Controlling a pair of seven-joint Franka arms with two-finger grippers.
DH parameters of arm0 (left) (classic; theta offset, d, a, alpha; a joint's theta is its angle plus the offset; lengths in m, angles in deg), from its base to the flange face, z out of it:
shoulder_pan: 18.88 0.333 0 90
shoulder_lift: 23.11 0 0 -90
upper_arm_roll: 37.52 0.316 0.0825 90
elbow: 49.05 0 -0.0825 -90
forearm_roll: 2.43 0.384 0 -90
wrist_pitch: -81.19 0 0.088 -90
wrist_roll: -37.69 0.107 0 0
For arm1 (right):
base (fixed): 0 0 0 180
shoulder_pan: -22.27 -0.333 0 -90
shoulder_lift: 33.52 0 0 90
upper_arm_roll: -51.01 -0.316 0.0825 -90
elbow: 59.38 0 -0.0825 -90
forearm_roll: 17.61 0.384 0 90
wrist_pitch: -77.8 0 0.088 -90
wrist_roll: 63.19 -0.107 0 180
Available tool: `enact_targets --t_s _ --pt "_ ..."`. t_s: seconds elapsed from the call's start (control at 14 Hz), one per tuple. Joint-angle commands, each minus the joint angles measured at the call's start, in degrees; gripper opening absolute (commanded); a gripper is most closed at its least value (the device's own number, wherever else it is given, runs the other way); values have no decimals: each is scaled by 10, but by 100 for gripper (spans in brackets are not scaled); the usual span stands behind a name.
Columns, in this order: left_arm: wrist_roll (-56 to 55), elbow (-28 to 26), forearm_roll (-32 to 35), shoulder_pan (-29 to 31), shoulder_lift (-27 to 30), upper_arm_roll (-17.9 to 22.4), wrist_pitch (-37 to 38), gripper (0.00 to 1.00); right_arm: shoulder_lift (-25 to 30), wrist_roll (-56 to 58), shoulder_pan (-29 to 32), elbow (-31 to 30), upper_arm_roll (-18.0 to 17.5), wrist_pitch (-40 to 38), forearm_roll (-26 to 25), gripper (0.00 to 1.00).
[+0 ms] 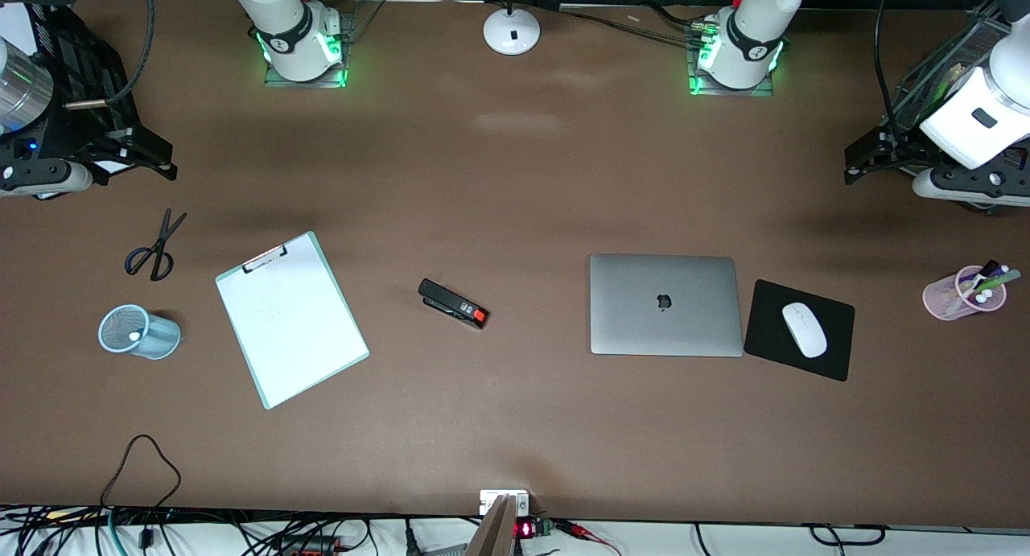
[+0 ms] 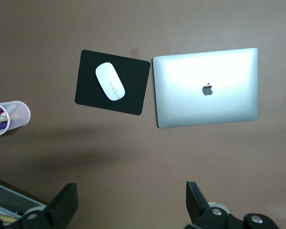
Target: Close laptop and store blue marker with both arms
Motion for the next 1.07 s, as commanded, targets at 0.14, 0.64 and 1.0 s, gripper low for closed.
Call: enact_targets --t_s 0.14,0.64,1.0 --pt "11 12 -7 -6 -1 4 13 100 -6 -18 5 12 -2 -9 10 100" --pt "12 12 -7 -7 -1 4 13 100 -6 -17 4 12 -2 -8 9 100" --pt "12 12 -7 -7 -1 4 14 100 -6 -13 6 12 -2 -9 8 100"
